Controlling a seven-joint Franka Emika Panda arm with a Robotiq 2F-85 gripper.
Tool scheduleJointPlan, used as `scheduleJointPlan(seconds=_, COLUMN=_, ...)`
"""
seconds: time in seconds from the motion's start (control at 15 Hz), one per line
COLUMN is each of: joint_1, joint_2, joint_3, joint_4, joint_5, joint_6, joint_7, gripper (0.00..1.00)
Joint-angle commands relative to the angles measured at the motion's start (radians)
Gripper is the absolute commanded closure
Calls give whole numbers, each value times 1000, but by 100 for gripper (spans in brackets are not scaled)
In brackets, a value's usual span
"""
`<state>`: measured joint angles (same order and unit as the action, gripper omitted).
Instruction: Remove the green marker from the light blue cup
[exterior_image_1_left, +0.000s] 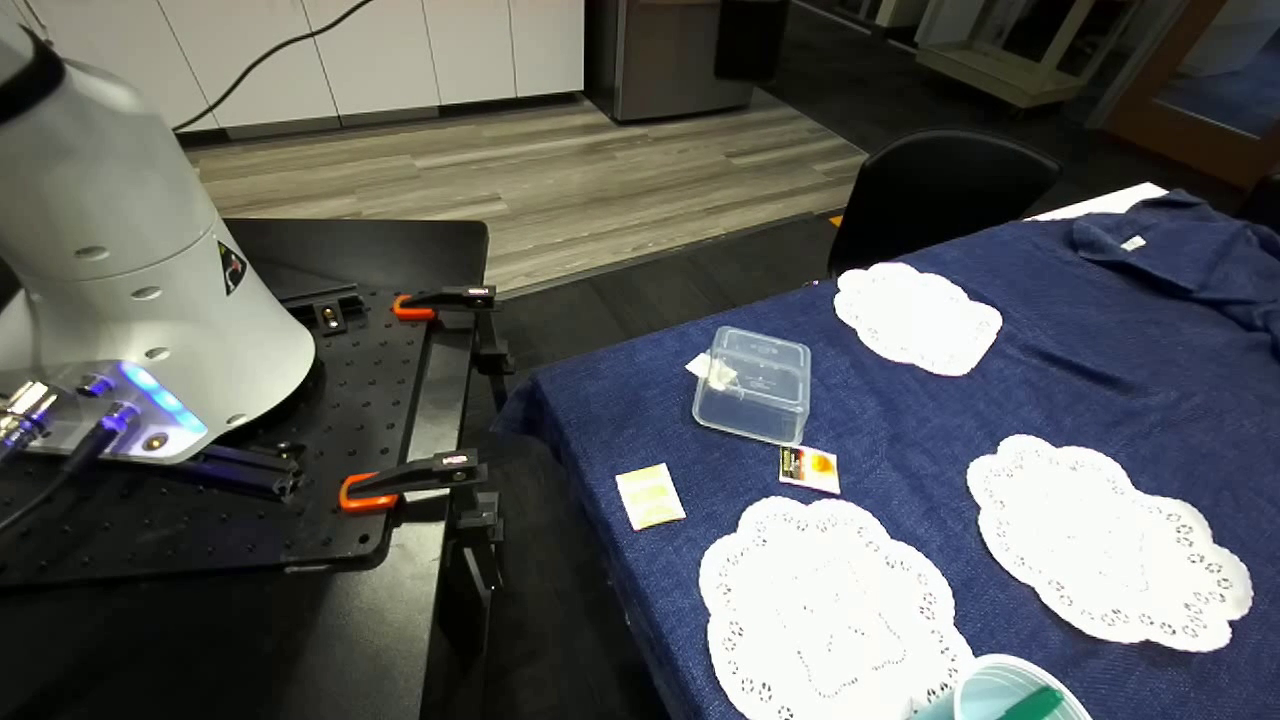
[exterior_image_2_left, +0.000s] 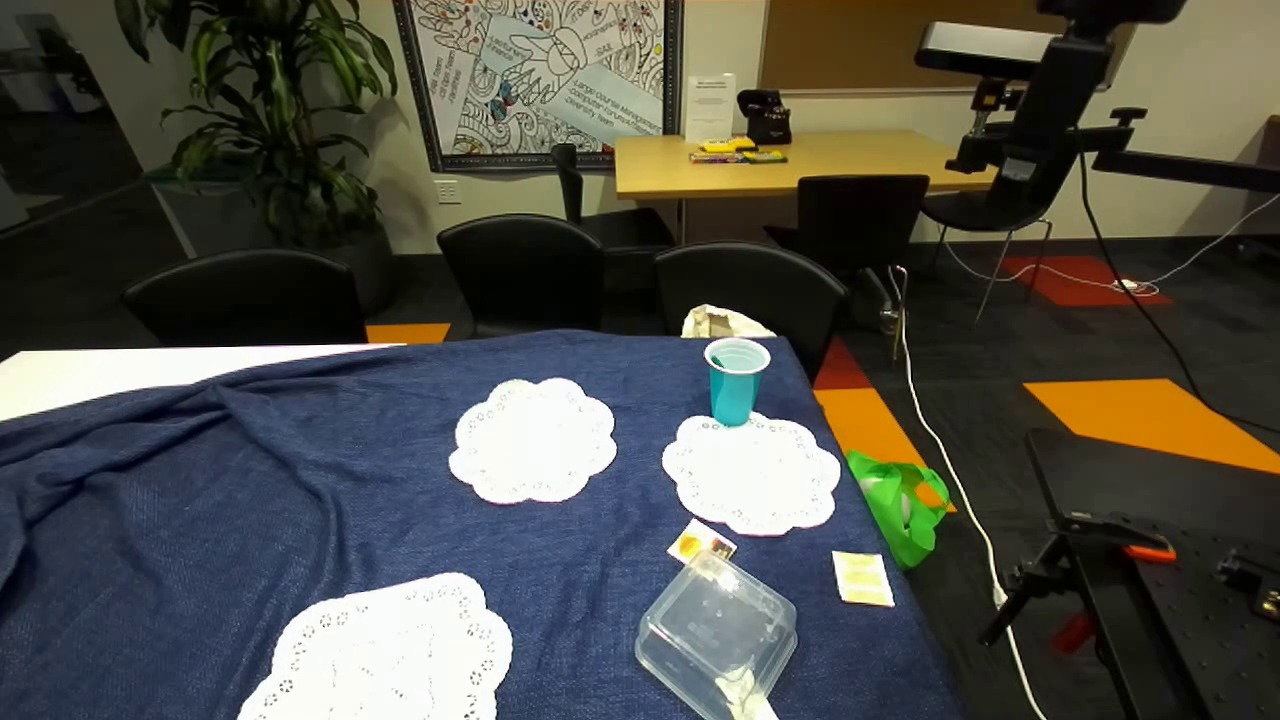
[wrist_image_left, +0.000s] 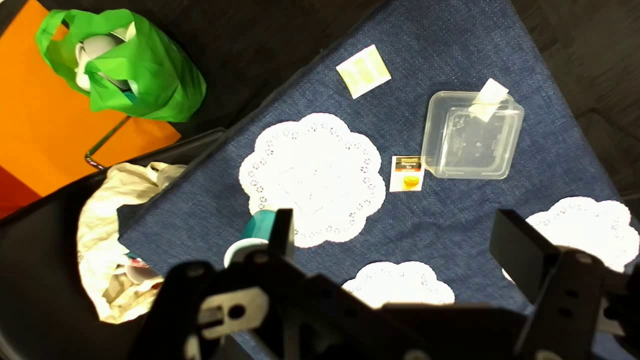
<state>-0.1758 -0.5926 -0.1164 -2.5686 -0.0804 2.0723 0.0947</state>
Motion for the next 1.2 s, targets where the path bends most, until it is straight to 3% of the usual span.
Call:
scheduleJointPlan(seconds=0.0, joint_1=-23, joint_2=96, joint_3=-26, joint_4=134, joint_5=-50, joint_6=-91, joint_7=-72, gripper=0)
scheduleJointPlan(seconds=0.33, joint_1=-9, joint_2=211, joint_3=-9, joint_4=236, joint_5=-184, joint_6=-49, joint_7=-143, gripper=0)
scheduleJointPlan(seconds=0.73, joint_1=-23, joint_2=340, joint_3=-19, joint_4=296, joint_5=-364, joint_6=111, joint_7=-134, gripper=0)
scheduleJointPlan(seconds=1.13, joint_1=-15, joint_2=462, joint_3=-48, joint_4=297, joint_5=-359, joint_6=300, joint_7=-164, gripper=0)
